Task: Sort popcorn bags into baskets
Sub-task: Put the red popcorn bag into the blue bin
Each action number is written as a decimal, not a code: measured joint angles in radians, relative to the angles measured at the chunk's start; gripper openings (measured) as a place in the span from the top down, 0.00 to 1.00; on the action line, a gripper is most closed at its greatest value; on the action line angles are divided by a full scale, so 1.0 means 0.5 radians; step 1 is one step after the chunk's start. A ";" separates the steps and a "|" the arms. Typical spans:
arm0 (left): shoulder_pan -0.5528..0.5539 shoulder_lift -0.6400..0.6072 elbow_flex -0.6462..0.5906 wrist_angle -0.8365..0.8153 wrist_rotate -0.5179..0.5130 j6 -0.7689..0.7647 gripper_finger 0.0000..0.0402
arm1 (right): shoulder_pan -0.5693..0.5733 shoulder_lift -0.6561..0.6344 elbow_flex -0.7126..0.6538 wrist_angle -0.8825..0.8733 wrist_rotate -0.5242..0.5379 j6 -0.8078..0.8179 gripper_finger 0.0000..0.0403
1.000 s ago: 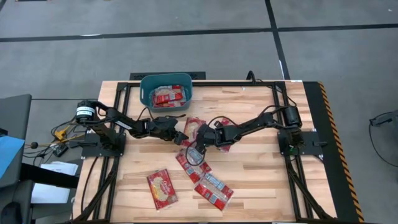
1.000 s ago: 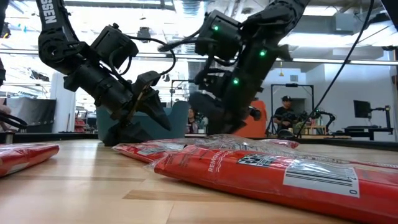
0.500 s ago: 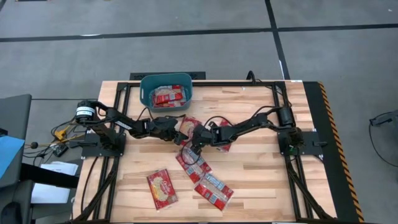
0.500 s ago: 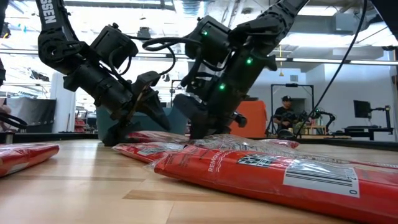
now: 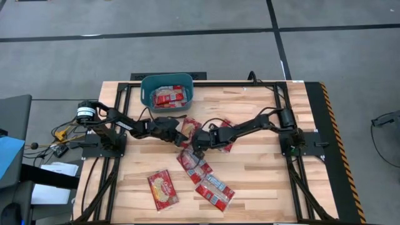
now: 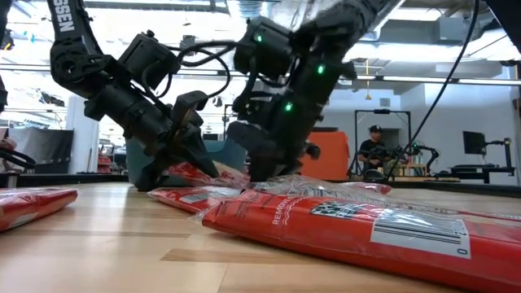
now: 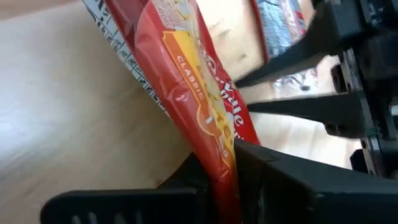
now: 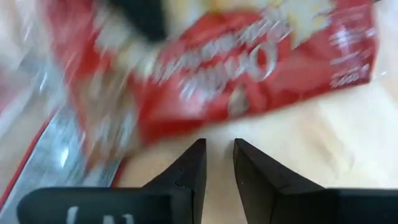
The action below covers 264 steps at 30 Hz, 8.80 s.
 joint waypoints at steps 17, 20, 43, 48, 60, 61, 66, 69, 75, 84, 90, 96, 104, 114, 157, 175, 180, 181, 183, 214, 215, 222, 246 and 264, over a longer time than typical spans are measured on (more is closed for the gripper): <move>0.185 -0.822 0.486 -1.211 0.696 0.262 0.96 | 0.207 -0.509 0.094 -0.990 0.478 -0.077 0.74; 0.294 -0.928 0.824 -1.912 0.715 0.605 0.96 | 0.207 -0.521 0.097 -0.983 0.523 -0.075 0.74; 1.319 -0.041 2.450 -4.104 0.150 3.128 0.96 | 0.245 -0.439 0.094 -0.992 0.518 -0.069 0.74; 1.417 0.184 2.450 -4.068 0.128 3.383 0.95 | 0.243 -0.439 0.094 -0.995 0.519 -0.071 0.74; 1.510 0.456 2.450 -3.973 0.116 3.808 0.95 | 0.243 -0.439 0.094 -1.000 0.519 -0.086 0.74; 1.514 0.464 2.450 -3.957 0.120 3.829 0.94 | 0.243 -0.439 0.094 -1.000 0.519 -0.088 0.74; 1.526 0.465 2.449 -3.848 0.088 3.909 0.94 | 0.242 -0.439 0.094 -0.997 0.519 -0.091 0.74; 1.531 0.465 2.449 -3.828 0.039 3.898 0.93 | 0.242 -0.439 0.094 -0.998 0.519 -0.079 0.74; 1.535 0.465 2.449 -3.718 -0.131 3.915 0.82 | 0.242 -0.439 0.094 -0.997 0.519 -0.076 0.74; 1.537 0.465 2.449 -3.631 -0.199 3.776 0.58 | 0.242 -0.440 0.094 -0.997 0.519 -0.068 0.74; 1.537 0.465 2.449 -3.611 -0.456 3.748 0.43 | 0.242 -0.440 0.094 -0.998 0.519 -0.038 0.74; 1.537 0.453 2.449 -3.620 -0.574 3.603 0.37 | 0.242 -0.440 0.094 -1.005 0.519 -0.010 0.74; 1.458 0.255 2.449 -3.627 -0.446 3.310 0.38 | 0.240 -0.443 0.072 -1.490 0.516 0.533 0.74; 1.237 -0.188 2.364 -3.565 0.935 2.166 0.38 | 0.170 -0.442 -0.361 -1.094 0.400 0.785 0.74; 0.197 0.005 0.365 -0.700 0.230 0.093 0.38 | 0.170 -0.504 -0.502 -0.541 0.474 0.710 0.74; 0.201 0.185 0.372 -0.545 0.358 0.046 0.38 | -0.006 -0.446 -0.701 0.408 0.312 0.372 0.74; 0.198 0.185 0.370 -0.557 0.337 0.022 0.38 | 0.024 -0.493 -0.612 0.297 0.325 0.394 0.74; 0.198 0.185 0.370 -0.560 0.330 0.022 0.38 | 0.039 -0.516 -0.581 0.211 0.349 0.425 0.74; 0.197 0.185 0.371 -0.555 0.328 0.024 0.38 | 0.063 -0.532 -0.529 0.046 0.412 0.506 0.74; 0.194 0.185 0.372 -0.523 0.324 0.011 0.38 | -0.053 -0.209 -0.396 0.148 0.217 0.374 0.74; 0.191 0.185 0.372 -0.523 0.318 0.010 0.38 | -0.052 -0.197 -0.396 0.173 0.203 0.368 0.74; 0.149 0.185 0.370 -0.518 0.227 0.011 0.38 | -0.038 -0.178 -0.392 0.307 0.131 0.335 0.74; 0.141 0.054 0.372 -0.510 0.265 0.072 0.97 | 0.268 -0.945 -0.396 -0.668 0.600 0.592 0.74; 0.221 -0.605 0.376 -0.487 0.465 -0.026 0.99 | 0.332 -1.177 -0.398 -1.450 0.938 1.068 0.74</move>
